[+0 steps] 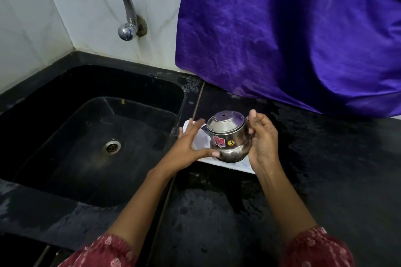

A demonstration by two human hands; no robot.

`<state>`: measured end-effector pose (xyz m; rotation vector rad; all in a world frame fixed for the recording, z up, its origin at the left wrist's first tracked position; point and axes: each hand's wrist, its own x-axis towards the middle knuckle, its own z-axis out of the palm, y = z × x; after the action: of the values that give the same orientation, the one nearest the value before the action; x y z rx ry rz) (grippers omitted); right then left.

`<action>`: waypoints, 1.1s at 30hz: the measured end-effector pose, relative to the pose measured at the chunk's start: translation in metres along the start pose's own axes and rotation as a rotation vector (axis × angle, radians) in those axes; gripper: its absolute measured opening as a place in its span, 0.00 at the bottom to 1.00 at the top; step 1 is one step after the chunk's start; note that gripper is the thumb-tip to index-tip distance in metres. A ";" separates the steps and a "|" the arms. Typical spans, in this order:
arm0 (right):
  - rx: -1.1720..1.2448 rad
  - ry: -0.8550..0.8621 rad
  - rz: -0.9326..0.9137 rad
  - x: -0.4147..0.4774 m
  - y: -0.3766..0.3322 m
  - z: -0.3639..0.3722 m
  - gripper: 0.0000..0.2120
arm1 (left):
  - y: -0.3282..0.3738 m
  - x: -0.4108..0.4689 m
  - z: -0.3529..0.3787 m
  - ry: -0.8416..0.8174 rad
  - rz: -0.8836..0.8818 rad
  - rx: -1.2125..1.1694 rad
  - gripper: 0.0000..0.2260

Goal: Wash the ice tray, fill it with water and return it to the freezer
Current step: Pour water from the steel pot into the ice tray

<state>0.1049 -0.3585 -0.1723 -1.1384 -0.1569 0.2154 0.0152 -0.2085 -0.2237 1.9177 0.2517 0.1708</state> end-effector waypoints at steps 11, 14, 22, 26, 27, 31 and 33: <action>-0.210 0.008 -0.090 0.035 0.000 -0.013 0.05 | 0.027 0.055 0.020 0.086 0.041 -0.355 0.22; -0.270 0.098 -0.054 0.054 0.000 -0.013 0.04 | 0.027 0.080 0.023 0.071 0.042 -0.294 0.26; -0.277 0.127 0.011 0.100 0.010 -0.018 0.06 | 0.016 0.132 0.033 0.060 -0.012 -0.293 0.30; -0.291 0.135 0.035 0.115 0.021 -0.020 0.08 | 0.004 0.148 0.031 0.021 -0.035 -0.298 0.30; -0.296 0.138 0.041 0.117 0.024 -0.021 0.08 | 0.001 0.150 0.031 0.012 -0.038 -0.303 0.29; -0.310 0.147 0.049 0.123 0.030 -0.024 0.08 | -0.007 0.157 0.031 -0.010 -0.041 -0.325 0.28; -0.312 0.146 0.052 0.125 0.032 -0.025 0.07 | -0.006 0.158 0.030 -0.023 -0.040 -0.327 0.28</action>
<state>0.2286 -0.3368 -0.2101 -1.4647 -0.0311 0.1554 0.1748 -0.1934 -0.2402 1.5878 0.2318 0.1530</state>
